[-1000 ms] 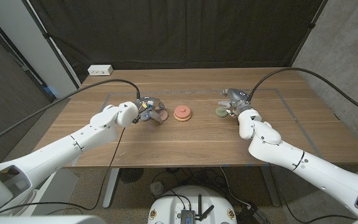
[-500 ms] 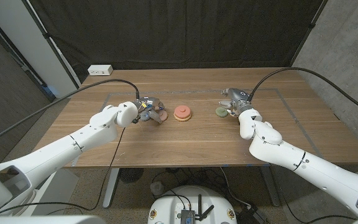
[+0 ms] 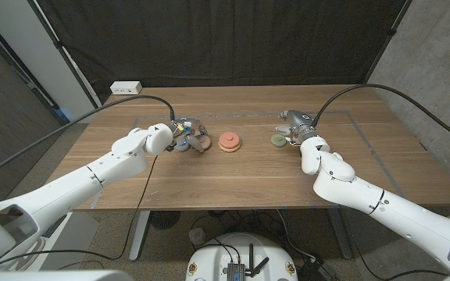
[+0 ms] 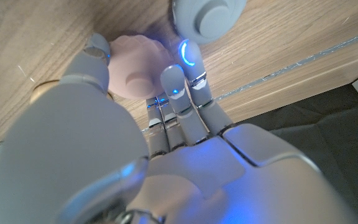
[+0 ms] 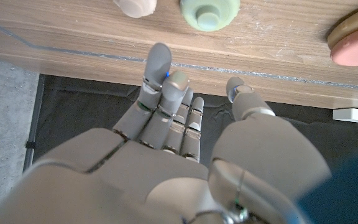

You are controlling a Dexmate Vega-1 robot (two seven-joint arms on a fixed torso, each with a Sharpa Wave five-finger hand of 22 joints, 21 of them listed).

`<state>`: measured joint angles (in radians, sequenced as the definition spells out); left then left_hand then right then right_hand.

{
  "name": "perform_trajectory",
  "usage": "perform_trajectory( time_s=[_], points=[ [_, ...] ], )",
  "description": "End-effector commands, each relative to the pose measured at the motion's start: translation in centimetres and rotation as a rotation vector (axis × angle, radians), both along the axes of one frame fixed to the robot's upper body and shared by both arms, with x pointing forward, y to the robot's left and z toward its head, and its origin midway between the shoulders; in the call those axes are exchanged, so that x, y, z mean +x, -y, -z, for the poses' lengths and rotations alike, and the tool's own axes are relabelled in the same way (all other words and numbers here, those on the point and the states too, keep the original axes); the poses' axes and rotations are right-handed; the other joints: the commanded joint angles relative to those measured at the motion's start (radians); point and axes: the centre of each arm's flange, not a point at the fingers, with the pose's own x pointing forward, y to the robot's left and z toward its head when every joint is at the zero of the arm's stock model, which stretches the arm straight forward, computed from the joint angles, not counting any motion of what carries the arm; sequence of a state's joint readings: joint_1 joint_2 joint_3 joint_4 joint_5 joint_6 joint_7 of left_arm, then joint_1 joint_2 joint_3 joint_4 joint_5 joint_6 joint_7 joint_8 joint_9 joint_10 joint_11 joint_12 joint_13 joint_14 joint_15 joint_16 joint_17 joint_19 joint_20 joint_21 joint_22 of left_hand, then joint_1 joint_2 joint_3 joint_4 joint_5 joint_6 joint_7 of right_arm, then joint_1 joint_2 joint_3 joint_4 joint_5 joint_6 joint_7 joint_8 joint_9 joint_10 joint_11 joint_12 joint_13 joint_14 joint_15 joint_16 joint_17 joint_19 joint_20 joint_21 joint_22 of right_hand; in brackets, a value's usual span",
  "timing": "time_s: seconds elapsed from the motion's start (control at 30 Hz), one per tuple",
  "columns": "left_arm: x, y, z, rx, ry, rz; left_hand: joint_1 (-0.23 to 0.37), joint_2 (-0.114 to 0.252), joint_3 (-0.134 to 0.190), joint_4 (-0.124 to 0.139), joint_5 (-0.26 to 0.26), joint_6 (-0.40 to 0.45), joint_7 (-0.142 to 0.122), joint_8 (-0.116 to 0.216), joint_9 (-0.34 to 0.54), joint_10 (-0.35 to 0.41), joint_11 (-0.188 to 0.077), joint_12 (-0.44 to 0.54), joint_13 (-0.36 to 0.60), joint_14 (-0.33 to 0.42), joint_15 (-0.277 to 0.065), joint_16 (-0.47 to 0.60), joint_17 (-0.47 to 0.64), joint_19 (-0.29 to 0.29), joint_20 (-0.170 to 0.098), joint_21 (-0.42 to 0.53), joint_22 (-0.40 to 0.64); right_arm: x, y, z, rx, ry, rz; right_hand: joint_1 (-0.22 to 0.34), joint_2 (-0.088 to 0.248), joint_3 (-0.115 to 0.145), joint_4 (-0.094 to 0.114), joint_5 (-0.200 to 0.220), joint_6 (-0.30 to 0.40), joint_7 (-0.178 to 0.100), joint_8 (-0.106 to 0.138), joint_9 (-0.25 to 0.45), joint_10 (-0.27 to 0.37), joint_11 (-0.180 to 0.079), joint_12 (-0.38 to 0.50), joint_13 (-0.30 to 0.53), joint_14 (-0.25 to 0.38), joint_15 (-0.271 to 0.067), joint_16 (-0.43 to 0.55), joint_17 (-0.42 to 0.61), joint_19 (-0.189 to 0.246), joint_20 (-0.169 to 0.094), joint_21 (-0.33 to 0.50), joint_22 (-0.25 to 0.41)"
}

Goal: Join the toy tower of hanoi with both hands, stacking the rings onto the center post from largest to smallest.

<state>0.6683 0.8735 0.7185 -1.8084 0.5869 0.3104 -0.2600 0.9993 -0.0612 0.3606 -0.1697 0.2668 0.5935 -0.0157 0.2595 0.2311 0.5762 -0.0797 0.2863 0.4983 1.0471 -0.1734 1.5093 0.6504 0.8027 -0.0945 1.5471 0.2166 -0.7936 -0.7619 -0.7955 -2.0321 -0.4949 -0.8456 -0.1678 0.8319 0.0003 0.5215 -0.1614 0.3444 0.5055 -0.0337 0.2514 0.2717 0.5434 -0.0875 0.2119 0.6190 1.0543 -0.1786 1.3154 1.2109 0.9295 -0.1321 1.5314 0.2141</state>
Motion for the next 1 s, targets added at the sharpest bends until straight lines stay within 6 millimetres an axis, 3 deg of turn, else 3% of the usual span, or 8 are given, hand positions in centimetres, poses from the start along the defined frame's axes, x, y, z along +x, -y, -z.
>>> perform_trajectory(
  time_s=[0.03,0.6,1.0],
  points=[
    [-0.7,-0.3,-1.1,-0.007,0.005,0.0,0.024,0.045,0.013,0.01,0.01,0.01,0.0,0.004,0.003,0.094,-0.083,0.006,0.016,0.009,-0.044,-0.004,0.007,0.011,-0.118,0.009,0.005,-0.2,-0.1,-0.1,-0.004,0.004,0.0,-0.006,0.004,0.007,0.0,0.009,0.007,0.0,-0.001,0.004,0.006,0.0,0.002,0.005,0.006,-0.04,0.006,0.004,0.001,-0.083,0.003,0.0],
    [-2.6,-0.2,-3.6,0.005,0.013,0.018,0.029,0.037,0.019,0.004,0.014,0.013,-0.004,-0.005,0.007,0.101,-0.084,-0.002,0.03,0.009,-0.045,-0.019,0.026,0.013,-0.119,0.007,0.009,-0.5,0.0,0.1,0.003,0.007,0.001,-0.007,0.004,0.011,-0.002,0.012,0.01,0.003,-0.002,0.005,0.01,-0.001,0.001,0.007,0.005,-0.04,0.007,0.004,0.002,-0.083,0.004,0.001],
    [-2.5,0.3,-4.0,0.002,0.01,0.032,0.031,0.037,0.021,0.005,0.015,0.022,-0.002,-0.009,0.009,0.107,-0.087,-0.01,0.04,0.012,-0.045,-0.03,0.035,0.015,-0.119,0.007,0.01,-0.7,0.2,0.4,0.005,0.0,0.005,-0.009,0.005,0.013,-0.001,0.013,0.013,0.004,-0.003,0.005,0.014,-0.003,0.0,0.007,0.011,-0.04,0.013,0.007,0.004,-0.083,0.005,0.001]
  ],
)
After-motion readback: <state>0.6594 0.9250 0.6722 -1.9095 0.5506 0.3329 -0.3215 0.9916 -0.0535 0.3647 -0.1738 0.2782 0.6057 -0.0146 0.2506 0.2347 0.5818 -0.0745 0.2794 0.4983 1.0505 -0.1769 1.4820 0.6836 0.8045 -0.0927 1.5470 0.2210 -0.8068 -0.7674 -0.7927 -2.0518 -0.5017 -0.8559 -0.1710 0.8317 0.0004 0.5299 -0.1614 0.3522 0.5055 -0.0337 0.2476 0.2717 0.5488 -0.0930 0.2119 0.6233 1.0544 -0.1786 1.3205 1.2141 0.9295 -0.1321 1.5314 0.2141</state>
